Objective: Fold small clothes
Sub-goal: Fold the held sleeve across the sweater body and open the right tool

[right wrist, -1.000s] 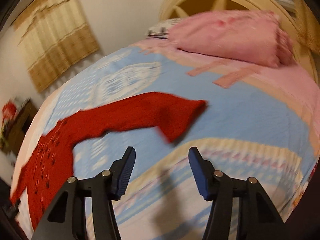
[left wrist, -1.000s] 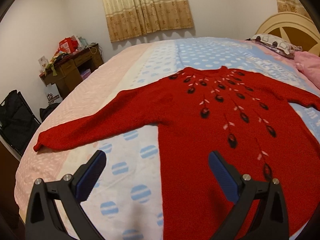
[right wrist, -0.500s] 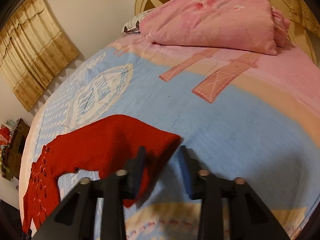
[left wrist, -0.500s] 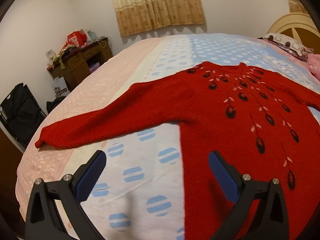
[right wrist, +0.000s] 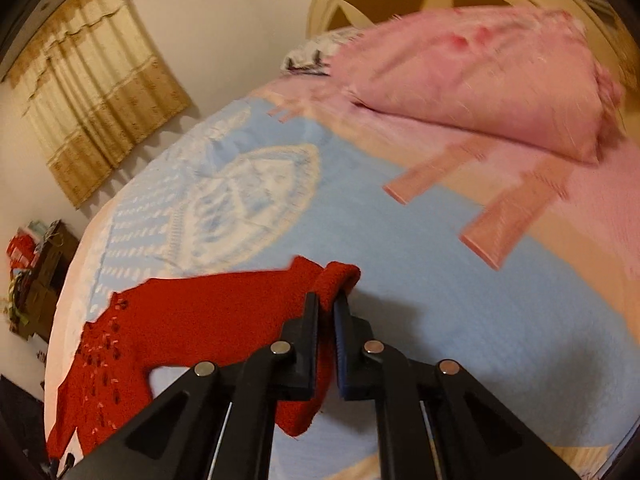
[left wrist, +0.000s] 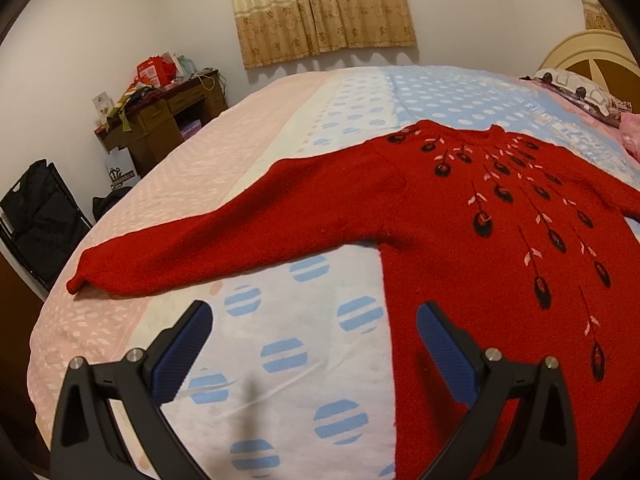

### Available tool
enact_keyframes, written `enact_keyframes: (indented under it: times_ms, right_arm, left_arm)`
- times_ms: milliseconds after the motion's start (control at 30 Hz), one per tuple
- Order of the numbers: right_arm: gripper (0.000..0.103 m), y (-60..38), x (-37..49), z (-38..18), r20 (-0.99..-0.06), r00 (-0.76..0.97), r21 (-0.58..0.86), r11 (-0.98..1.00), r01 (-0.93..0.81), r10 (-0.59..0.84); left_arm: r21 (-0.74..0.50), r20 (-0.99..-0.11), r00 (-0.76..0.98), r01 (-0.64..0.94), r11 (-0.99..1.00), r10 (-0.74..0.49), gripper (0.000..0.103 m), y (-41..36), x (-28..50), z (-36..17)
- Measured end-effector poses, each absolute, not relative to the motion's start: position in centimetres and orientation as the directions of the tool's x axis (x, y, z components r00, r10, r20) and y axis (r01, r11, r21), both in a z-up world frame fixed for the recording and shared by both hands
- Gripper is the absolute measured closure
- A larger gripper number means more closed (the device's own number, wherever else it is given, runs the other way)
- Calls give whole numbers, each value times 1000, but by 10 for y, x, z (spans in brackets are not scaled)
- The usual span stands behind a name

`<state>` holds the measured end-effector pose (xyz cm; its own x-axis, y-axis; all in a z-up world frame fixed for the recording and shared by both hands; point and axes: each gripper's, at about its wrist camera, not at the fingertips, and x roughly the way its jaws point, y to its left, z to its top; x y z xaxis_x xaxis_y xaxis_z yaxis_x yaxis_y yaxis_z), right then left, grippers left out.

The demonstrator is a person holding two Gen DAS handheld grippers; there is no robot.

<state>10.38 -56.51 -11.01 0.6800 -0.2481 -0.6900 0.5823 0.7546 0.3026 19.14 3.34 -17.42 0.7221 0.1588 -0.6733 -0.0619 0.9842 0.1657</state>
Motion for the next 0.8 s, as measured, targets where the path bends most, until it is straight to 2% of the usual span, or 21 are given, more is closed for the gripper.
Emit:
enact_keyframes:
  times_ms: [500, 800]
  right_arm:
    - [97, -410, 185, -35, -628, 776, 239, 932, 272, -66]
    - [97, -313, 234, -36, -633, 772, 196, 976, 92, 55]
  left_arm:
    - [92, -673, 738, 12, 996, 53, 0, 32, 195, -161]
    - [58, -665, 747, 64, 996, -9, 0, 30, 193, -153]
